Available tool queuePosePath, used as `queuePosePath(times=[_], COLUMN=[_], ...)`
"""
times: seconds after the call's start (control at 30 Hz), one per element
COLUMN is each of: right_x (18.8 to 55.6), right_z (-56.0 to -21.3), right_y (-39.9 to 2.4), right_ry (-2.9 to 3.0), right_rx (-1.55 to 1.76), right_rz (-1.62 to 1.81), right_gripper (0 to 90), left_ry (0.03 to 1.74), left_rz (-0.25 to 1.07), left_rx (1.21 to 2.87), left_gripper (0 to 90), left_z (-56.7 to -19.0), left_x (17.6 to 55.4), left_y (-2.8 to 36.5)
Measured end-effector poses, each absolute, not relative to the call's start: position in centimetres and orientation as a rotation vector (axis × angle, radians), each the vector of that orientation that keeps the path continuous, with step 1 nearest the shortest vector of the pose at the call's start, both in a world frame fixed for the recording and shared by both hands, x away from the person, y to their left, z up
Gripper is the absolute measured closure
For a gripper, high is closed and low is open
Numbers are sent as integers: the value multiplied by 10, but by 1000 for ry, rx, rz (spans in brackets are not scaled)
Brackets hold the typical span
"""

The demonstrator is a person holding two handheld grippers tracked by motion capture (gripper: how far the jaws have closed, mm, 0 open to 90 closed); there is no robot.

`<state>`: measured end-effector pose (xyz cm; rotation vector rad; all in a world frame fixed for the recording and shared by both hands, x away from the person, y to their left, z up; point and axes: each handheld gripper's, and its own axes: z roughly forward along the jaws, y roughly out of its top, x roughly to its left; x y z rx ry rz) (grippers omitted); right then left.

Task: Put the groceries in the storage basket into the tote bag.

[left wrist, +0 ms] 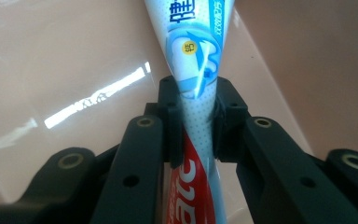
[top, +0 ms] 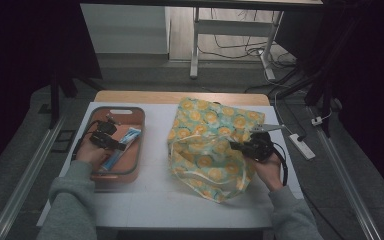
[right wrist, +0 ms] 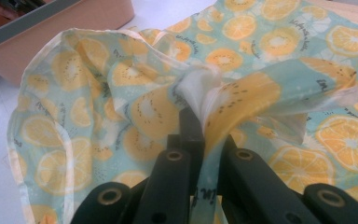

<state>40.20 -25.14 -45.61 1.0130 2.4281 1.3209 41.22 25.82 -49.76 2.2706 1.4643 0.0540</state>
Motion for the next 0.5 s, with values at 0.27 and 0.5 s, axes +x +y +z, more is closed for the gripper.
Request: queuePosePath(times=[0.27,0.5], right_x=[402,402], right_z=[-456,-456], right_y=[-252,-251], right_ry=[2426,2429], right_rx=[1012,1006], right_rz=[1323,1323], right_gripper=[894,894], left_ry=[1385,1264], left_rz=[69,106], left_rx=[2156,2062], left_gripper=[759,758], left_z=[-475,-444], left_x=[401,387], left_y=[267,264])
